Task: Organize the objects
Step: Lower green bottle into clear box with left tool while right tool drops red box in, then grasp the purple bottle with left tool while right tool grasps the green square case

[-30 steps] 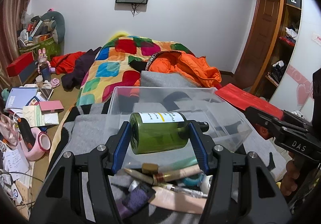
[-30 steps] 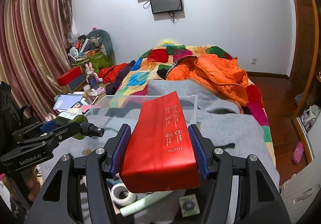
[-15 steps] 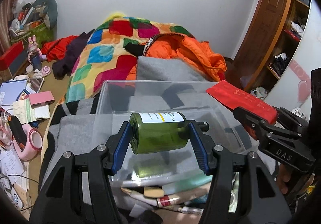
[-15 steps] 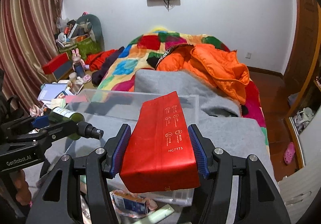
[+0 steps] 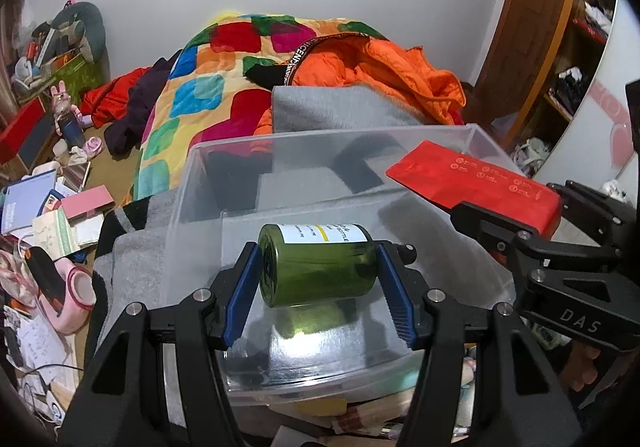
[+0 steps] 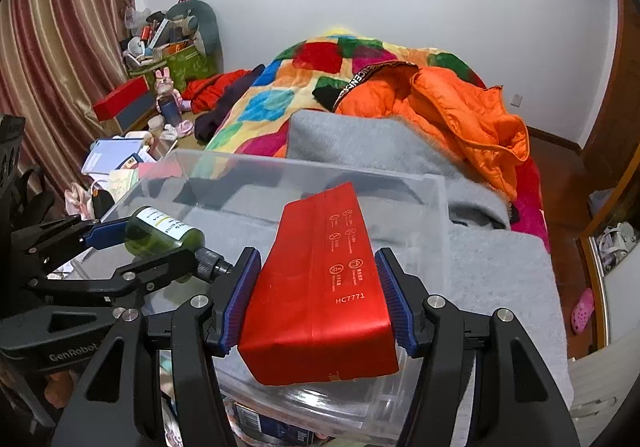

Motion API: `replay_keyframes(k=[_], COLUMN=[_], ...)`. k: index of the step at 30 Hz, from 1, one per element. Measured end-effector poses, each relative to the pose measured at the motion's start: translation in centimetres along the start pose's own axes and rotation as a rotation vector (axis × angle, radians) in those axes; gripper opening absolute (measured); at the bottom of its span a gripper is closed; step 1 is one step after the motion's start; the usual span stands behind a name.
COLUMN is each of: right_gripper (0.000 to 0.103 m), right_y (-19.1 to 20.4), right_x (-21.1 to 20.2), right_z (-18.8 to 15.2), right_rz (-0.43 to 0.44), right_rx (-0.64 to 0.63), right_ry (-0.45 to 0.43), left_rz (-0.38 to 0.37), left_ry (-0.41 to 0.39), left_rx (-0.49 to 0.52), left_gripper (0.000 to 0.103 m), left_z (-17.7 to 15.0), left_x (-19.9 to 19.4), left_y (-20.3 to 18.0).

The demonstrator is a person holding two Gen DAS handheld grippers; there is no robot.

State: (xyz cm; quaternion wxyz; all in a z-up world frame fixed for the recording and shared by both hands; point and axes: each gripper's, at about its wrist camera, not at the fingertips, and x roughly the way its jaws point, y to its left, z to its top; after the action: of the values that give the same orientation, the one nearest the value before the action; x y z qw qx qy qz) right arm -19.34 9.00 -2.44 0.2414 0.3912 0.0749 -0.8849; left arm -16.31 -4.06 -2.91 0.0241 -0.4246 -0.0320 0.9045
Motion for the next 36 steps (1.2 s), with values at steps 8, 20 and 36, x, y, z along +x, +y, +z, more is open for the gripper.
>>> replay_keyframes(k=[8,20,36], right_gripper=[0.055,0.072,0.085], right_y=[0.3,0.2,-1.2], right_x=[-0.3,-4.4,-9.7], right_z=[-0.3,-1.1,-4.3], right_rz=[-0.024,0.001,-0.035], right_rx=[-0.023,-0.011,0.025], right_ry=[0.001,-0.085,-0.148], left_rz=[0.024,0.025,0.019], left_ry=[-0.011,-0.076,-0.172], left_rx=[0.017,0.004,-0.037], left_gripper=[0.058,0.073,0.098], left_z=[-0.3,-1.1,-4.0], left_x=[-0.2,-3.5,-9.6], left_y=[-0.3,-0.5,0.6])
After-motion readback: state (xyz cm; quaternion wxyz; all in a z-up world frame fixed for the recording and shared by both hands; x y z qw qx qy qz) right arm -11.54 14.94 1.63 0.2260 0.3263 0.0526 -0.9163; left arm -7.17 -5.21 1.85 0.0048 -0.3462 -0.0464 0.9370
